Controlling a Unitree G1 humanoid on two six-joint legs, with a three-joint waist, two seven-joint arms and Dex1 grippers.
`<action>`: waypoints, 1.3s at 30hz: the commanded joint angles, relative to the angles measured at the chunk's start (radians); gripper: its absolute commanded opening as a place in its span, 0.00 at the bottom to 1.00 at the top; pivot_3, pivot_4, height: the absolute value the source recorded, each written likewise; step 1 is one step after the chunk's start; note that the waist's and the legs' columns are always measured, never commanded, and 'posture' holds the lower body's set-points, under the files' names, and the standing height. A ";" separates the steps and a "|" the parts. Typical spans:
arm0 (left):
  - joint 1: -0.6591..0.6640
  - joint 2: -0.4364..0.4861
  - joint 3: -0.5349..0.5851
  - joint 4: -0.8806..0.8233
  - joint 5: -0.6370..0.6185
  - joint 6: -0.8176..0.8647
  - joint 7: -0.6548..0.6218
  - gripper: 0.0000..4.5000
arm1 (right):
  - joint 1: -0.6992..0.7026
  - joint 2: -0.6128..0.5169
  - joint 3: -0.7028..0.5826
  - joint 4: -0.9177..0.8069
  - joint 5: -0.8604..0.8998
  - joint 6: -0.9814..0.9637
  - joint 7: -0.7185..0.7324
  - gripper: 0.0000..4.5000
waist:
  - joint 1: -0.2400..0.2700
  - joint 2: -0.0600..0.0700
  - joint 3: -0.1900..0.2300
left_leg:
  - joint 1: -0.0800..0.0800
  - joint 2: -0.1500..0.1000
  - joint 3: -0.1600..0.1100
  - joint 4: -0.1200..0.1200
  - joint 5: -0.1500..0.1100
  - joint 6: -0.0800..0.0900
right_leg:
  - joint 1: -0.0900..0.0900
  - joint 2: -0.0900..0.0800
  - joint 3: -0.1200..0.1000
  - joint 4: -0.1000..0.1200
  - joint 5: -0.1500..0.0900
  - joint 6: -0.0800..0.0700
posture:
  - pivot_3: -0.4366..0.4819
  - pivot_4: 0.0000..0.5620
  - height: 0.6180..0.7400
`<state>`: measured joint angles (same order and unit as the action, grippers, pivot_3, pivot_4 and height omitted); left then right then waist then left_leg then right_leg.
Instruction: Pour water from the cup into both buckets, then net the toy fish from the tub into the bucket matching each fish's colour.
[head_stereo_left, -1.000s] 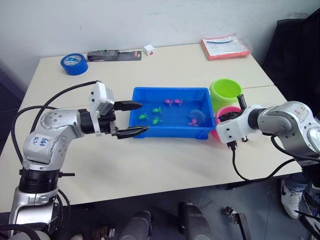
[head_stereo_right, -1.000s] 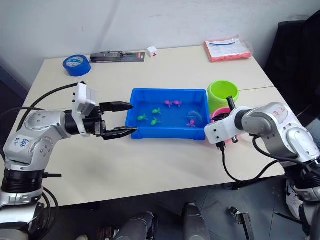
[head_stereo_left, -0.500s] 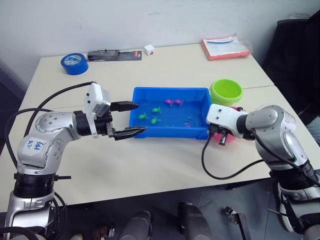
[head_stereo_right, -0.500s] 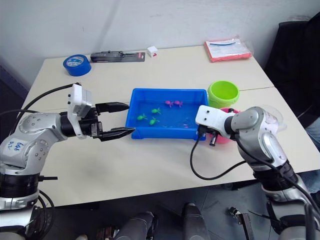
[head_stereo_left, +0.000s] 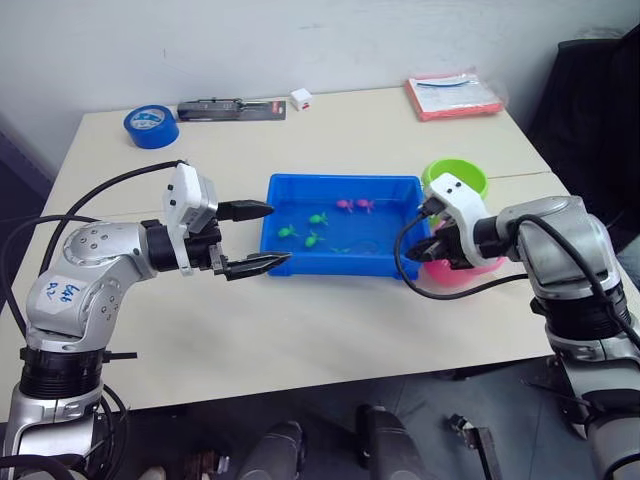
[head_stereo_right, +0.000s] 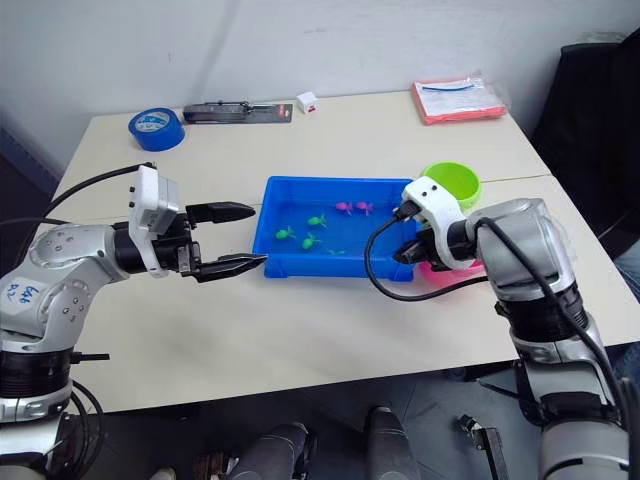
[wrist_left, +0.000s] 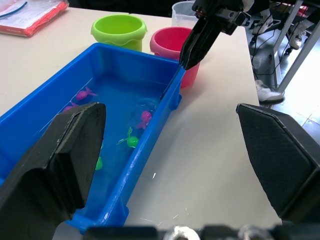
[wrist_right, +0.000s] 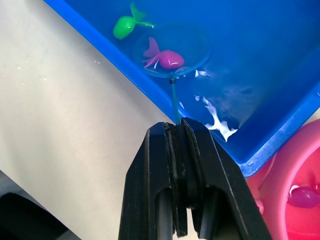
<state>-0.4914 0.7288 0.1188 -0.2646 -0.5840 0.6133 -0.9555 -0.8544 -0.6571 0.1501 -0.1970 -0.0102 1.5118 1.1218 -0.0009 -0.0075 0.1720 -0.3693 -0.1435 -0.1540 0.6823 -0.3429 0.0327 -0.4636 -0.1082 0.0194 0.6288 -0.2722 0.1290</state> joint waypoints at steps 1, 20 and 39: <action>-0.001 0.021 0.031 -0.024 -0.019 -0.002 -0.002 1.00 | -0.018 -0.021 -0.044 -0.044 0.086 0.008 -0.043 0.17 | 0.000 0.000 0.000 | 0.000 0.000 0.000 0.000 0.000 0.000 | 0.000 0.000 0.000 0.000 0.000 0.000 | 0.48 0.27 1.00; -0.058 0.020 -0.003 0.040 -0.003 -0.028 -0.037 1.00 | 0.147 -0.054 -0.231 -0.223 0.297 -0.092 -0.284 0.17 | 0.001 0.000 0.000 | 0.000 0.000 0.000 0.000 0.000 0.000 | 0.000 0.000 0.000 0.000 0.000 0.000 | 0.48 0.27 1.00; -0.081 -0.025 -0.040 0.109 0.004 -0.064 -0.057 1.00 | 0.314 -0.114 -0.683 -0.463 0.507 0.033 -0.367 0.17 | 0.015 0.000 0.000 | 0.000 0.000 0.000 0.000 0.000 0.000 | 0.000 0.000 0.000 0.000 0.000 0.000 | 0.48 0.27 1.00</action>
<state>-0.5635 0.7030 0.0706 -0.1449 -0.5789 0.5634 -1.0062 -0.5402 -0.7511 -0.4691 -0.6145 0.4675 1.5159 0.7538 0.0143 -0.0076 0.1721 -0.3693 -0.1437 -0.1538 0.6825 -0.3430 0.0330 -0.4634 -0.1084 0.0193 0.6292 -0.2722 0.1291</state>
